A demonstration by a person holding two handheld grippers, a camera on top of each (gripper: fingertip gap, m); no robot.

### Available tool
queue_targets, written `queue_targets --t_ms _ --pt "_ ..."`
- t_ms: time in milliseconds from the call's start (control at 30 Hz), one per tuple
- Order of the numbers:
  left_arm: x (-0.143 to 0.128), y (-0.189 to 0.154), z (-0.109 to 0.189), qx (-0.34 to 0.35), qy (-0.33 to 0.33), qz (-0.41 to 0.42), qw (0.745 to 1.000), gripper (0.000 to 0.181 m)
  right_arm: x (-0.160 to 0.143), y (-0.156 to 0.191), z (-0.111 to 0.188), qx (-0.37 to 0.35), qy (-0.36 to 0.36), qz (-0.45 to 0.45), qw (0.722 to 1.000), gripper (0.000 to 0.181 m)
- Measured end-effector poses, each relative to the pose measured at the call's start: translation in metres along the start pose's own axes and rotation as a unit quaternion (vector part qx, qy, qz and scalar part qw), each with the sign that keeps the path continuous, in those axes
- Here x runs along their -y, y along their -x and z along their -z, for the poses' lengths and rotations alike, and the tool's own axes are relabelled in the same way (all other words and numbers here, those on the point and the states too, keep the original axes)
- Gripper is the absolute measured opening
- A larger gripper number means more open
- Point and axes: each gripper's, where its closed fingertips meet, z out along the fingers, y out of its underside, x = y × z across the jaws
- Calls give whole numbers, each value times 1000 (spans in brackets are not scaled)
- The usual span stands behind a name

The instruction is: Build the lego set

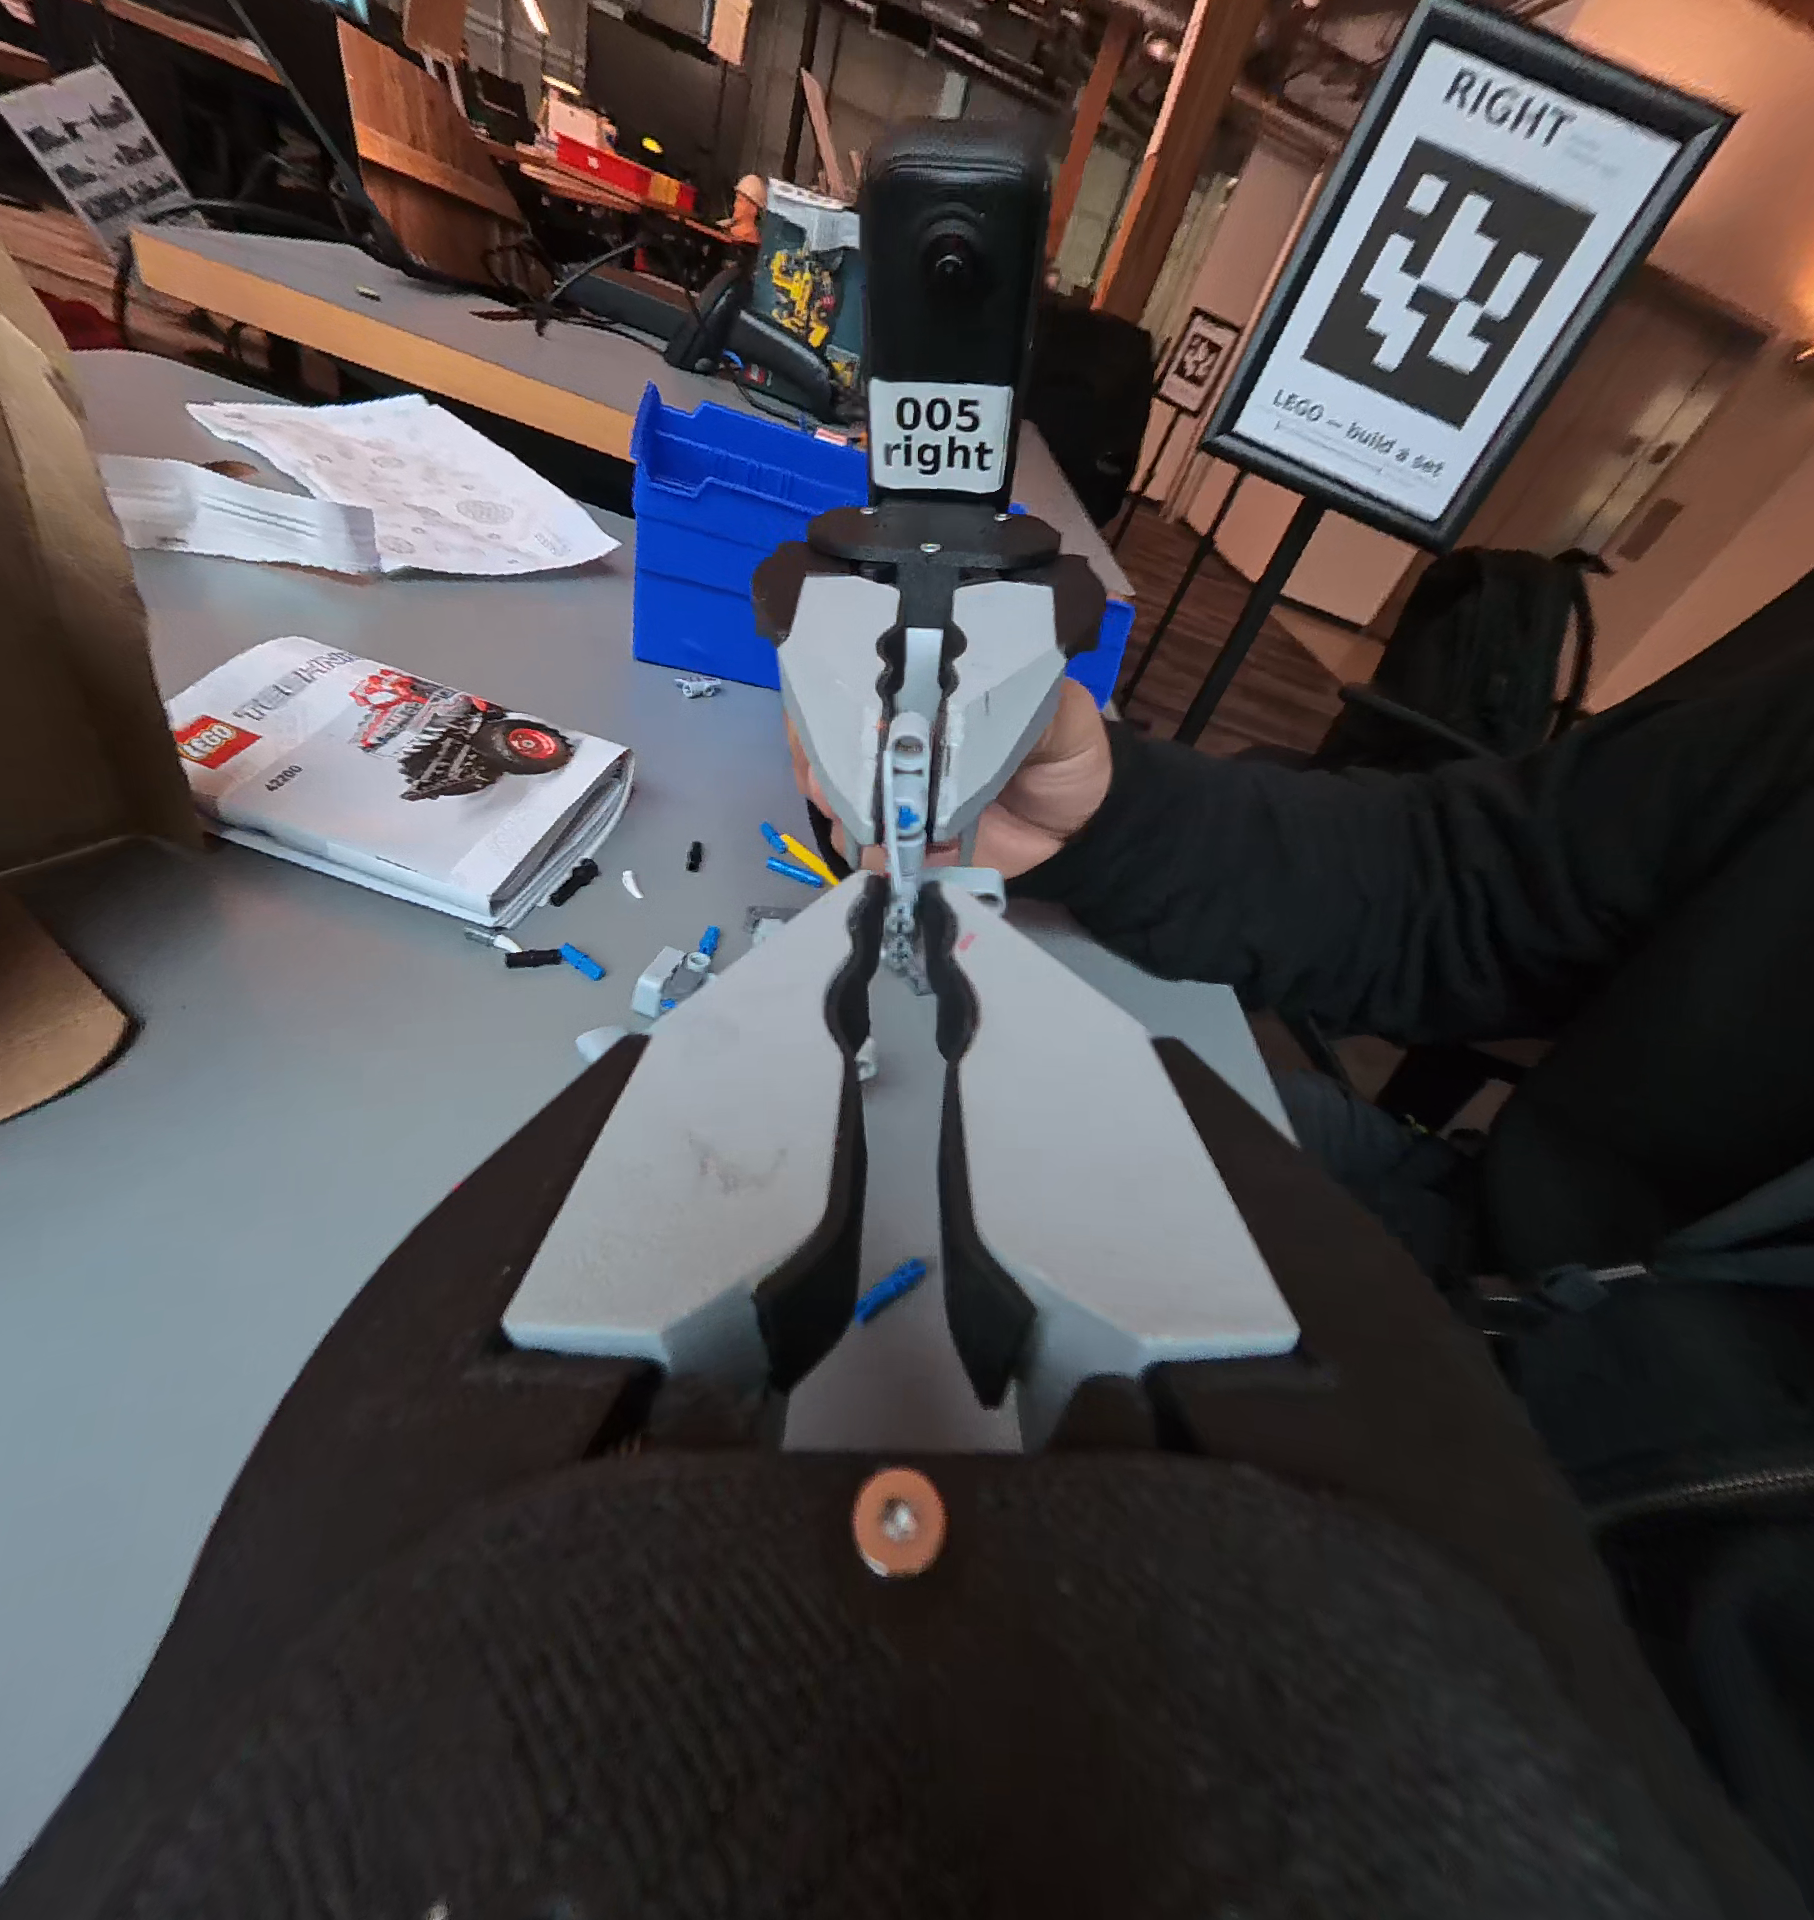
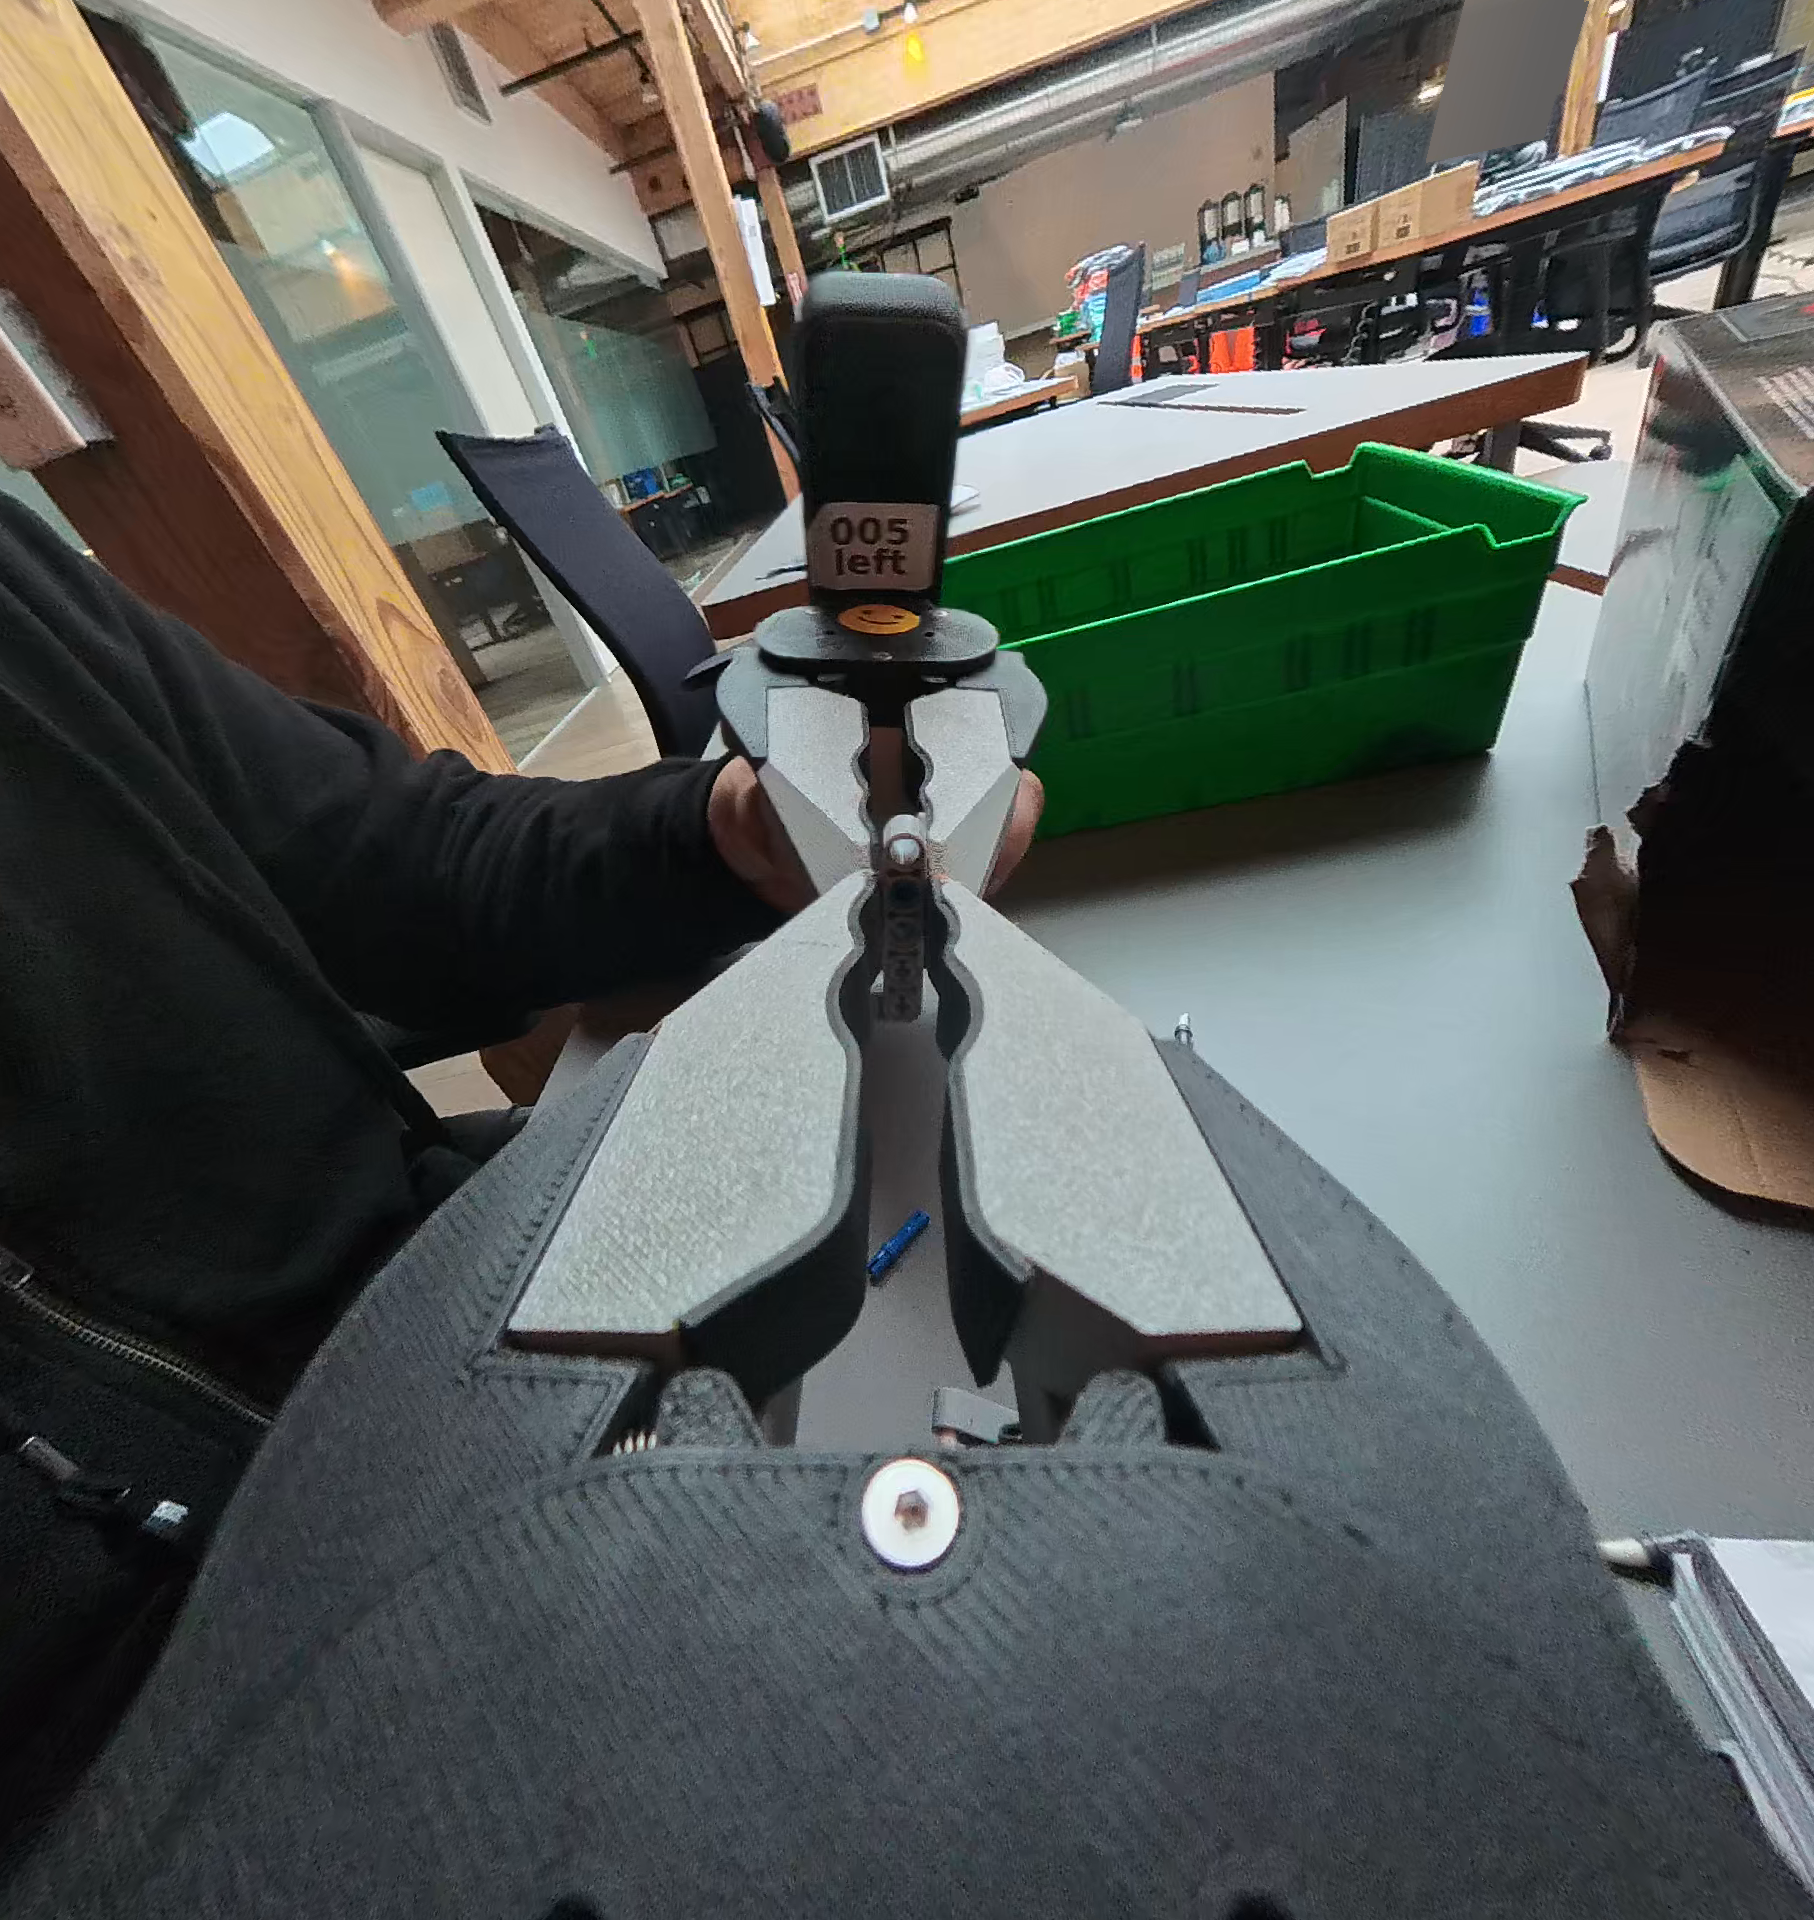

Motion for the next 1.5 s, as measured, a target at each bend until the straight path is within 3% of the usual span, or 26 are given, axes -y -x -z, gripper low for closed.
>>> queue_targets --t_ms 267,533,800,933,1067,1367,1500 --pt "1 1 -2 25 -9 -8 1000 5 2 -1 0 -14 -9 3 1000 4" --pt "2 4 -4 54 -18 -29 998 4 -3 -4 9 -35 32 18 999 3" --pt "3 2 -6 46 -23 -24 998 4 -4 -1 12 -24 38 24 999 4" --pt "-5 -4 -7 30 21 -52 998 5 -11 7 10 -19 71 99 992 4" --pt "6 -9 4 41 12 -106 993 0 -21 9 8 -34 112 175 978 4" --pt "-7 -15 0 47 60 -162 984 5 -32 9 5 -50 149 236 959 4" --pt "-11 -8 3 61 81 -161 982 1 -22 12 8 -32 115 193 974 4"
